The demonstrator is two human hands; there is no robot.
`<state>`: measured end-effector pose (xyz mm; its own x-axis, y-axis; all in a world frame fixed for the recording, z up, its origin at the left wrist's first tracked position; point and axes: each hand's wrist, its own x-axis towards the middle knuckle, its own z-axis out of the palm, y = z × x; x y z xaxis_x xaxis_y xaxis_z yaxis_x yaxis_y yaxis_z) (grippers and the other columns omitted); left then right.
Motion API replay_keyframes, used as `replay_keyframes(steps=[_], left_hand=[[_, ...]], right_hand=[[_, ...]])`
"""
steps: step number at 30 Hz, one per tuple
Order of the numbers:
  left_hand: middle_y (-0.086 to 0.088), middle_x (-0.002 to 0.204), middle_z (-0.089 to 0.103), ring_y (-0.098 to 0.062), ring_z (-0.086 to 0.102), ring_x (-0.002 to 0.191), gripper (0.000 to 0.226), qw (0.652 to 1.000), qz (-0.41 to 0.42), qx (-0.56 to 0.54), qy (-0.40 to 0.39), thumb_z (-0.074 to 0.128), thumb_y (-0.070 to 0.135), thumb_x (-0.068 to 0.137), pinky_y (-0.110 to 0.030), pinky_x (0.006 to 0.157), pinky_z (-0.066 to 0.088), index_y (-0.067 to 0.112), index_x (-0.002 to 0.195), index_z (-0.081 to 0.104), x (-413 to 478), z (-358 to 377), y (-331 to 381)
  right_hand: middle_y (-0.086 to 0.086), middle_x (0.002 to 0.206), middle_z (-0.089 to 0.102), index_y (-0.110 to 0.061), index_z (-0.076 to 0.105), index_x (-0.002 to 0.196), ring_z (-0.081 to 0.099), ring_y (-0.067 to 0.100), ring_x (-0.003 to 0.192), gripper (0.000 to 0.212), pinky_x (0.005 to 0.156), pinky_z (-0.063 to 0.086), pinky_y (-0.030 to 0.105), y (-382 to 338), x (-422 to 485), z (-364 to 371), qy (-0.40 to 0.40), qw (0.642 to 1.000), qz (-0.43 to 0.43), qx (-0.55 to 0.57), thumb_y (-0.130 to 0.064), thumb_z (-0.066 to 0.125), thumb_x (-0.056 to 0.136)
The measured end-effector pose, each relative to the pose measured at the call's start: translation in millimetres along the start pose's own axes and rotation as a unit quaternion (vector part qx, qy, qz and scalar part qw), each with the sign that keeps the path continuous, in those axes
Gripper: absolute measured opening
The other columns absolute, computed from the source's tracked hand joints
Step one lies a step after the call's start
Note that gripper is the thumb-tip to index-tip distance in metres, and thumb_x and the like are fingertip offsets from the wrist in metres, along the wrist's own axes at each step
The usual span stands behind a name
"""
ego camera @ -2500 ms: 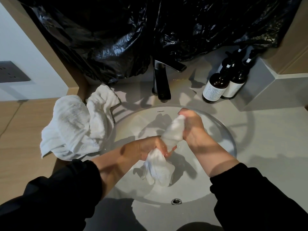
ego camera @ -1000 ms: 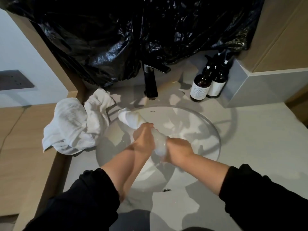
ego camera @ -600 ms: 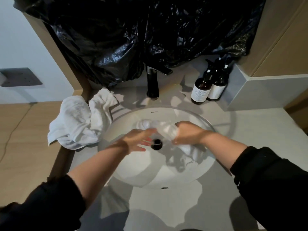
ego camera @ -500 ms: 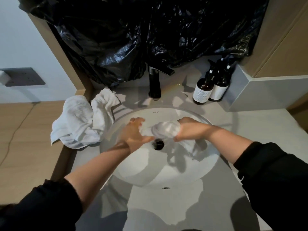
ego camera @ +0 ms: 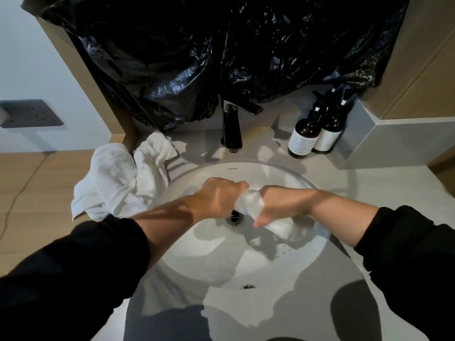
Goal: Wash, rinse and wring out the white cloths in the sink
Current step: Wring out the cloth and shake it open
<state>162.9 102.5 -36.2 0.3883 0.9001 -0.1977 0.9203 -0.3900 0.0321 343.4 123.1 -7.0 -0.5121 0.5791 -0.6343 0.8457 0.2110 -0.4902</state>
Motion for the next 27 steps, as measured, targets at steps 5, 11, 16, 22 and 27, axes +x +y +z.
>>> replay_keyframes(steps=[5, 11, 16, 22, 27], left_hand=[[0.001, 0.081, 0.066, -0.016, 0.061, 0.067, 0.022, 0.97, -0.041, -0.132, -0.202, 0.066, 0.01, 0.077, -0.026, 0.055, 0.046, 0.016, 0.098, 0.064, 19, 3, -5], [-0.002, 0.064, 0.06, -0.017, 0.056, 0.061, 0.017, 0.905, -0.075, -0.281, -0.311, 0.068, -0.001, 0.068, -0.023, 0.061, 0.043, 0.004, 0.084, 0.065, 19, 11, -17], [-0.005, 0.076, 0.062, -0.018, 0.057, 0.068, 0.02, 0.933, -0.083, -0.298, -0.185, 0.066, 0.004, 0.066, -0.032, 0.059, 0.046, 0.014, 0.082, 0.062, 17, 14, -33], [-0.004, 0.086, 0.063, -0.028, 0.063, 0.086, 0.021, 0.938, -0.018, -0.344, -0.035, 0.071, 0.009, 0.067, -0.044, 0.076, 0.055, 0.012, 0.086, 0.062, 13, 7, -49], [-0.001, 0.096, 0.065, -0.015, 0.061, 0.089, 0.028, 0.949, 0.008, -0.314, 0.012, 0.076, 0.012, 0.075, -0.018, 0.073, 0.048, 0.015, 0.1, 0.063, 17, -12, -50]], right_hand=[[0.008, 0.049, 0.062, -0.02, 0.056, 0.071, 0.061, 0.025, 0.045, 0.023, 0.05, 0.051, 0.027, -23, 14, 8, -0.001, 0.96, 0.084, -0.267, -0.004, 0.059, 0.055], [0.0, 0.079, 0.064, -0.027, 0.045, 0.094, 0.064, 0.023, 0.071, 0.029, 0.066, 0.054, 0.029, -9, 34, 20, 0.05, 0.959, -0.017, -0.28, -0.038, 0.059, 0.071], [-0.008, 0.081, 0.063, -0.02, 0.059, 0.092, 0.061, 0.014, 0.076, 0.046, 0.064, 0.047, 0.028, 19, 43, 21, 0.109, 0.994, -0.014, 0.008, -0.059, 0.071, 0.071], [0.007, 0.088, 0.067, -0.014, 0.075, 0.097, 0.057, 0.026, 0.084, 0.084, 0.073, 0.042, 0.036, 95, 59, 51, 0.022, 0.755, 0.024, 0.655, -0.085, 0.061, 0.055], [0.023, 0.137, 0.052, -0.008, 0.056, 0.133, 0.048, 0.046, 0.125, 0.085, 0.101, 0.036, 0.062, 81, 55, 70, -0.129, 0.627, 0.064, 0.766, -0.074, 0.025, 0.09]])
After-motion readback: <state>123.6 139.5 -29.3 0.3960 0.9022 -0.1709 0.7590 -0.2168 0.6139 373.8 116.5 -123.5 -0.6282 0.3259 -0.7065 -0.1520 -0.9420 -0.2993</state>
